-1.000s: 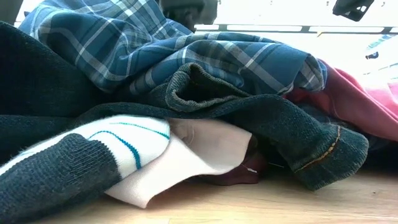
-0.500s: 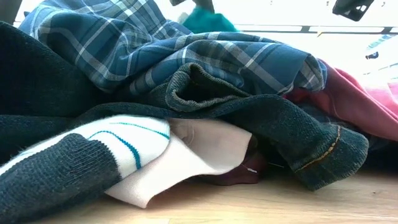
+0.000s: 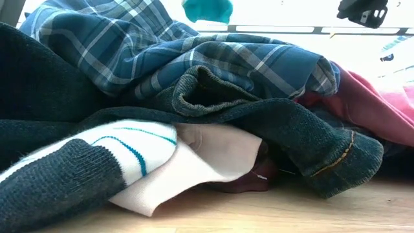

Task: Sort clothes
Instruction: Put the left blue sock into the laundry organizer, then put the blue sock into the laundry organizer

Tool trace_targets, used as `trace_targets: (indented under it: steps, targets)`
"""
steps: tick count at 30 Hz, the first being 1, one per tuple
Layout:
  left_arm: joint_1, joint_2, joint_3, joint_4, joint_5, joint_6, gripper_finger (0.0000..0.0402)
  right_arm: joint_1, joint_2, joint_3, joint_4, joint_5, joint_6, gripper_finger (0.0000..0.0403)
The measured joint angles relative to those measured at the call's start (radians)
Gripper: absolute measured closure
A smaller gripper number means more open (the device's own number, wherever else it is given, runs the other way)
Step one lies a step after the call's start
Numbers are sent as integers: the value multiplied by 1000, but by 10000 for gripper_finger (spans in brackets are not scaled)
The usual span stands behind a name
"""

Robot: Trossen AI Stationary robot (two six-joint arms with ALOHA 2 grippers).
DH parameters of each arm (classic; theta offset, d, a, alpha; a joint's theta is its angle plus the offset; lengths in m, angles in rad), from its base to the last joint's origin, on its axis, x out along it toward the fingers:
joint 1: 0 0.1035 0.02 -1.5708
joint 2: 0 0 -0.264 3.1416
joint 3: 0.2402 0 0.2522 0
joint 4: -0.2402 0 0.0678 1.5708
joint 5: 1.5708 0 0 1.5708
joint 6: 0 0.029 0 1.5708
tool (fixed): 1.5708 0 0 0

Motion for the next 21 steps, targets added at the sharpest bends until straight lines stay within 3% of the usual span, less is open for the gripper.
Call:
trace_targets:
  steps: [8,14,21]
  targets:
    - [241,-14,-6,-24,356,102,393,0,1,-51,121,112,133,348]
    - [331,-9,-78,-23,373,192,370,-4,1,-52,174,227,173,349]
    - [393,-9,-159,-7,441,282,328,-33,1,-52,204,258,176,349]
